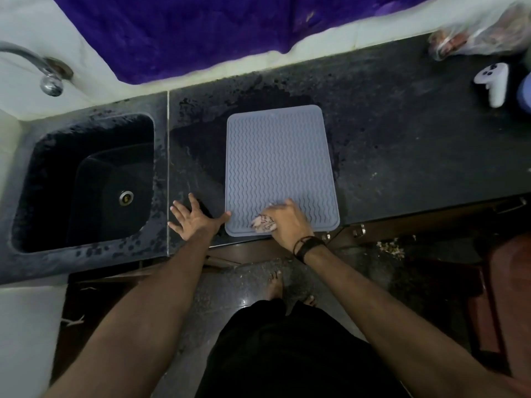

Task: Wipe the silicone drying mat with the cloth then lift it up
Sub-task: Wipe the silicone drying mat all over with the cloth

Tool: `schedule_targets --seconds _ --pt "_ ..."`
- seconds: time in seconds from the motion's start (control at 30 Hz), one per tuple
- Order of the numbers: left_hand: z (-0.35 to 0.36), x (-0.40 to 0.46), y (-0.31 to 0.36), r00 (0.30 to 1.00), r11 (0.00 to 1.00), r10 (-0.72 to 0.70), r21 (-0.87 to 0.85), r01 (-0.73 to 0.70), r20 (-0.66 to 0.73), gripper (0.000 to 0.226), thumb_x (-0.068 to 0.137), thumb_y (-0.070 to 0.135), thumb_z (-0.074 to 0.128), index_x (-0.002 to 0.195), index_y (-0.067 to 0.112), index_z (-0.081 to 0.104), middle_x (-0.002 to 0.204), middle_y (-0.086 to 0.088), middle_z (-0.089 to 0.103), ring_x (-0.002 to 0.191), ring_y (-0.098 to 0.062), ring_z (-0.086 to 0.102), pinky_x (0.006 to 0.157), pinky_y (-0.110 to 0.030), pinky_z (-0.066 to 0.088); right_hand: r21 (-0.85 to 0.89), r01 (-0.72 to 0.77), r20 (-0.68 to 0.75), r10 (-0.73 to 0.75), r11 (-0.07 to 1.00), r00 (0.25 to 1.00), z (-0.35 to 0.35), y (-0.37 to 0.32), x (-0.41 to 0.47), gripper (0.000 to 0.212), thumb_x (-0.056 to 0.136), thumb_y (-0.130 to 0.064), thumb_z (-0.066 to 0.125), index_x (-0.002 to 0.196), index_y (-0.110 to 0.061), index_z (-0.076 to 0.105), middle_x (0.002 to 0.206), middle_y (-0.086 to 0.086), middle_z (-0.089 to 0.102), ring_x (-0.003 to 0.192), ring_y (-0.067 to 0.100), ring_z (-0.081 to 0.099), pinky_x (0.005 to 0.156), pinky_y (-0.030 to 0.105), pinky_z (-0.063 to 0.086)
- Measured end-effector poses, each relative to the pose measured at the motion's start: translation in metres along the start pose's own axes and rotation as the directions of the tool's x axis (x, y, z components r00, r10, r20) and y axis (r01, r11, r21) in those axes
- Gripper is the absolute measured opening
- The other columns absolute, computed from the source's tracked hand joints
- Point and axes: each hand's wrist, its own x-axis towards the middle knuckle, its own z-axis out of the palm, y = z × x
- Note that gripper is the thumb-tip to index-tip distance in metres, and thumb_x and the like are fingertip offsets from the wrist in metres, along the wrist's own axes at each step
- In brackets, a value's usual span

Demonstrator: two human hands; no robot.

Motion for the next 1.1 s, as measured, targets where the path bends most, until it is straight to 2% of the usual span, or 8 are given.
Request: schedule_targets --seconds 0.1,0.2,0.5,0.6,0.67,0.83,1.0,1.1 --pt "-0.001 0.001 0.000 1.000 0.999 -0.027 0.020 0.027 -0.009 0.135 0.067 0.082 0.069 0.162 0.026 -0.008 0.167 -0.016 -0.020 0.154 -0.031 -0.020 0.123 -0.058 -0.007 0.054 0.137 0.098 -0.142 0.989 0.985 0.010 -0.034 0.021 0.044 0.083 -0.004 0.063 0.124 -0.019 0.064 0.121 0.007 0.063 0.117 0.025 0.045 0.095 0.033 0.044" --pt "-0.004 0.005 0.000 0.999 0.999 -0.044 0.023 0.044 0.007 0.141 0.063 0.083 0.071 0.161 0.026 -0.012 0.166 -0.016 -0.023 0.153 -0.031 -0.023 0.122 -0.059 -0.009 0.039 0.136 0.209 -0.141 0.990 0.968 0.016 -0.036 0.020 0.045 0.088 -0.007 0.058 0.128 -0.026 0.061 0.124 0.011 0.054 0.120 0.028 0.045 0.097 0.035 0.045" --pt "-0.010 0.011 -0.003 0.999 0.999 -0.029 -0.024 0.030 0.038 0.148 0.060 0.080 0.077 0.160 0.025 -0.017 0.166 -0.017 -0.022 0.153 -0.032 -0.022 0.123 -0.057 -0.010 -0.092 0.121 0.184 -0.103 0.988 0.978 -0.004 -0.018 0.006 0.035 0.081 -0.004 0.064 0.112 -0.018 0.068 0.109 0.007 0.065 0.111 0.024 0.048 0.089 0.039 0.052" --pt "-0.013 0.015 -0.001 0.999 0.999 -0.020 -0.033 0.021 0.026 0.143 0.064 0.073 0.080 0.160 0.027 -0.015 0.167 -0.016 -0.018 0.154 -0.031 -0.019 0.123 -0.055 -0.008 -0.028 0.166 0.101 -0.162 0.986 0.982 -0.001 -0.044 0.029 0.040 0.079 -0.005 0.068 0.117 -0.017 0.067 0.115 0.011 0.065 0.112 0.028 0.049 0.089 0.037 0.050" --pt "-0.012 0.016 -0.001 0.999 0.999 -0.033 -0.037 0.034 0.033 0.139 0.066 0.070 0.080 0.161 0.028 -0.014 0.168 -0.016 -0.016 0.155 -0.030 -0.018 0.124 -0.054 -0.007 0.008 0.194 0.131 -0.193 0.981 0.972 0.010 -0.060 0.037 0.041 0.081 -0.005 0.066 0.120 -0.017 0.066 0.112 0.012 0.064 0.110 0.028 0.049 0.085 0.035 0.049" --pt "-0.008 0.018 -0.005 0.996 0.996 -0.066 -0.052 0.070 0.067 0.142 0.063 0.075 0.079 0.161 0.028 -0.013 0.168 -0.016 -0.016 0.154 -0.031 -0.019 0.124 -0.057 -0.007 0.032 0.113 0.292 -0.117 0.993 0.949 0.024 -0.052 0.023 0.039 0.089 -0.014 0.060 0.126 -0.025 0.063 0.119 0.012 0.050 0.115 0.028 0.049 0.093 0.031 0.045" --pt "-0.005 0.022 -0.008 0.999 0.999 -0.021 -0.039 0.023 0.050 0.141 0.063 0.076 0.078 0.161 0.027 -0.011 0.168 -0.016 -0.015 0.155 -0.031 -0.018 0.123 -0.058 -0.006 -0.028 0.063 0.290 -0.052 0.998 0.956 0.002 -0.024 0.004 0.040 0.082 -0.010 0.065 0.115 -0.031 0.068 0.113 0.007 0.058 0.106 0.026 0.055 0.089 0.035 0.050" --pt "-0.006 0.024 -0.007 0.999 0.999 0.044 -0.010 -0.044 0.012 0.139 0.065 0.073 0.079 0.162 0.028 -0.009 0.168 -0.016 -0.014 0.155 -0.030 -0.016 0.124 -0.057 -0.006 -0.080 -0.008 0.185 0.023 0.997 0.983 -0.018 0.003 -0.009 0.043 0.079 -0.004 0.059 0.116 -0.026 0.067 0.115 0.002 0.066 0.112 0.024 0.050 0.086 0.033 0.048"
